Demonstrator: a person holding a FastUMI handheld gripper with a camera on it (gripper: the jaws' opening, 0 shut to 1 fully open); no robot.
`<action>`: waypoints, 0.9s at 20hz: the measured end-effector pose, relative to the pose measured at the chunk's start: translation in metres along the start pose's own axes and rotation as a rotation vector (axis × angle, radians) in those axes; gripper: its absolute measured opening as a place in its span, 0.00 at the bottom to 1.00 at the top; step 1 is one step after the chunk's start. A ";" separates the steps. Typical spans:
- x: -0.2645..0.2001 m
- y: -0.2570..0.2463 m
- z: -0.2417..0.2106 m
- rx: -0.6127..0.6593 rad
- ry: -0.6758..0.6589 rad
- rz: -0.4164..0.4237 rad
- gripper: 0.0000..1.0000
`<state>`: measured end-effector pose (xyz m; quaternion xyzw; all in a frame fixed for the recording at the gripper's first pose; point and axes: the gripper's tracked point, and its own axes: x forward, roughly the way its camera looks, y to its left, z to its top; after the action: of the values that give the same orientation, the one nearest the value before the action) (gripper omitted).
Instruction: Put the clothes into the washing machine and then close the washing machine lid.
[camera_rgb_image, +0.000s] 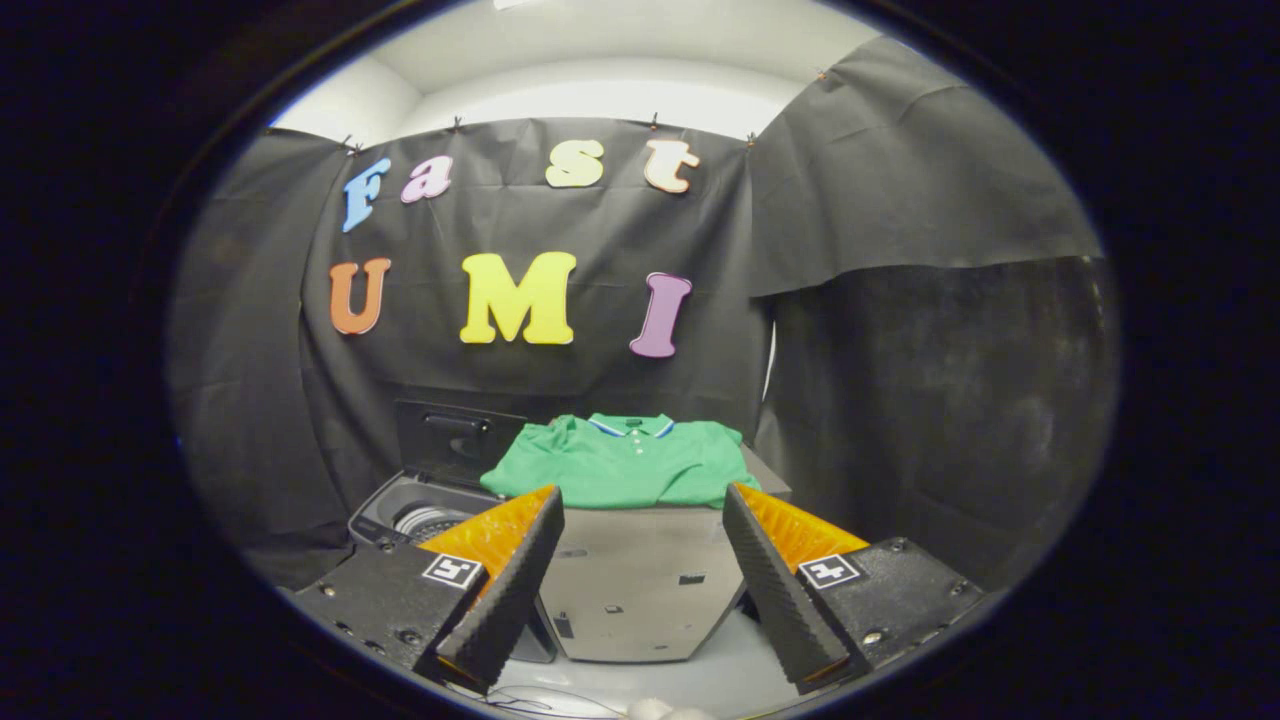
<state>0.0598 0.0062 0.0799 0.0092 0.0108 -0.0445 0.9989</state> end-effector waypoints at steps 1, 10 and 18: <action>0.009 0.001 0.007 0.002 0.015 -0.001 1.00; 0.134 0.011 0.095 0.031 0.027 0.016 1.00; 0.276 0.005 0.075 0.044 0.275 0.011 1.00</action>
<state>0.3367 -0.0152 0.1491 0.0369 0.1466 -0.0377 0.9878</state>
